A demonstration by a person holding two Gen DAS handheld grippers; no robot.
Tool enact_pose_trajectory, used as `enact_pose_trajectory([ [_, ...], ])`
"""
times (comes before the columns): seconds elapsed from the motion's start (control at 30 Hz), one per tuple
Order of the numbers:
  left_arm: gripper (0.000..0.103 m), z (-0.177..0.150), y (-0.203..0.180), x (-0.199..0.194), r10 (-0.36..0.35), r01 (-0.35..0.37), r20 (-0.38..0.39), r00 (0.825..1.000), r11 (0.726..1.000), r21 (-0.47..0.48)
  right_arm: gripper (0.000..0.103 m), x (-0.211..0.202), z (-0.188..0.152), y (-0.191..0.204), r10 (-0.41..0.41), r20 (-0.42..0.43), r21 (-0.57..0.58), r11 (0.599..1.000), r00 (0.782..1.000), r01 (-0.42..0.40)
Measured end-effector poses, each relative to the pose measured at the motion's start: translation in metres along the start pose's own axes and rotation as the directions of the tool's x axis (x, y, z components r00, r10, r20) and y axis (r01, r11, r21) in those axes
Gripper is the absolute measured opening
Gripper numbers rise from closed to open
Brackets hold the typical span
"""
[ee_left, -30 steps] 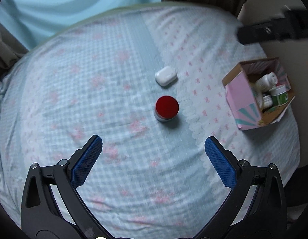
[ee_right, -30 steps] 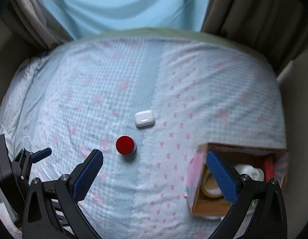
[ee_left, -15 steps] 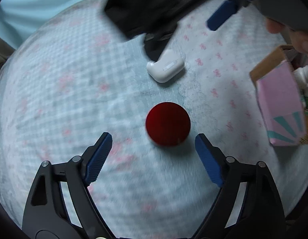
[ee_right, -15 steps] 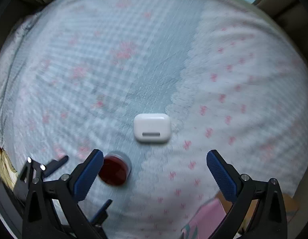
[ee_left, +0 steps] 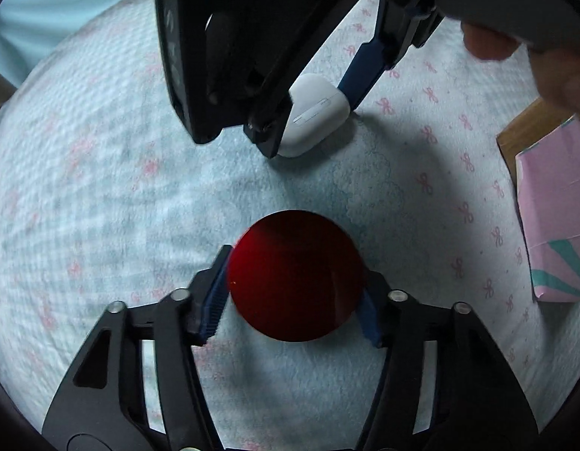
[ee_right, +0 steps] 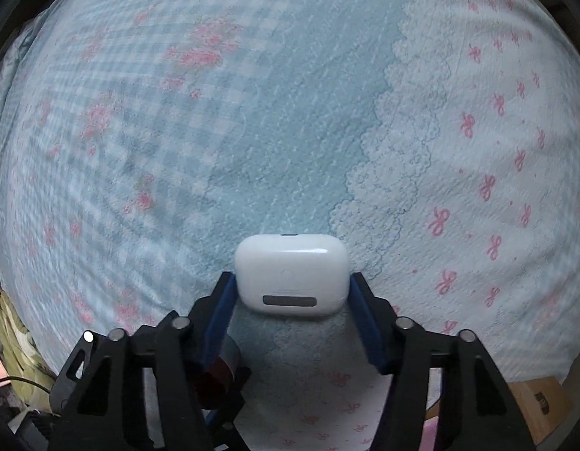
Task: Organize rigid objects
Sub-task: 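Grasp the red-capped container with left tool while right tool grasps the earbud case, then carry red container with left tool while right tool carries earbud case into the box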
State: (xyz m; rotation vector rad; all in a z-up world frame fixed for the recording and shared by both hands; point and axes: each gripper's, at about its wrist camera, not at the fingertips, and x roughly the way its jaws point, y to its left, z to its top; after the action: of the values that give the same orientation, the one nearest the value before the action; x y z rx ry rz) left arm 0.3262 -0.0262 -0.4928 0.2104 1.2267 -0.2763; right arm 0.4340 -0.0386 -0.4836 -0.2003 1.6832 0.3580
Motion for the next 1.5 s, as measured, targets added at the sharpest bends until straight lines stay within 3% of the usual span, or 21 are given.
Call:
enact_pose_trajectory([
  [0.27, 0.051, -0.001, 0.003, -0.006, -0.004, 0.004, 0.004, 1.000, 1.000, -0.016, 0.055, -0.001, -0.005, -0.011, 0.024, 0.018, 0.036, 0.999, 1.000, -0.025],
  [0.47, 0.051, -0.014, 0.014, -0.026, -0.010, 0.011, 0.014, 1.000, 0.999, -0.053, 0.055, -0.029, -0.023, -0.007, 0.036, 0.068, 0.048, 0.998, 0.997, -0.039],
  [0.83, 0.051, -0.035, 0.034, -0.134, -0.019, 0.028, 0.091, 0.996, 0.995, -0.091, 0.055, -0.121, -0.078, 0.025, 0.059, 0.199, 0.078, 0.994, 0.978, -0.075],
  [1.13, 0.051, -0.041, 0.029, -0.239, -0.056, 0.067, 0.168, 0.984, 0.996, -0.057, 0.055, -0.206, -0.163, 0.050, 0.085, 0.319, 0.145, 0.980, 0.944, -0.137],
  [1.5, 0.051, -0.044, -0.001, -0.316, -0.077, 0.087, 0.247, 0.966, 0.996, -0.028, 0.055, -0.253, -0.272, 0.023, 0.062, 0.395, 0.218, 0.963, 0.917, -0.159],
])
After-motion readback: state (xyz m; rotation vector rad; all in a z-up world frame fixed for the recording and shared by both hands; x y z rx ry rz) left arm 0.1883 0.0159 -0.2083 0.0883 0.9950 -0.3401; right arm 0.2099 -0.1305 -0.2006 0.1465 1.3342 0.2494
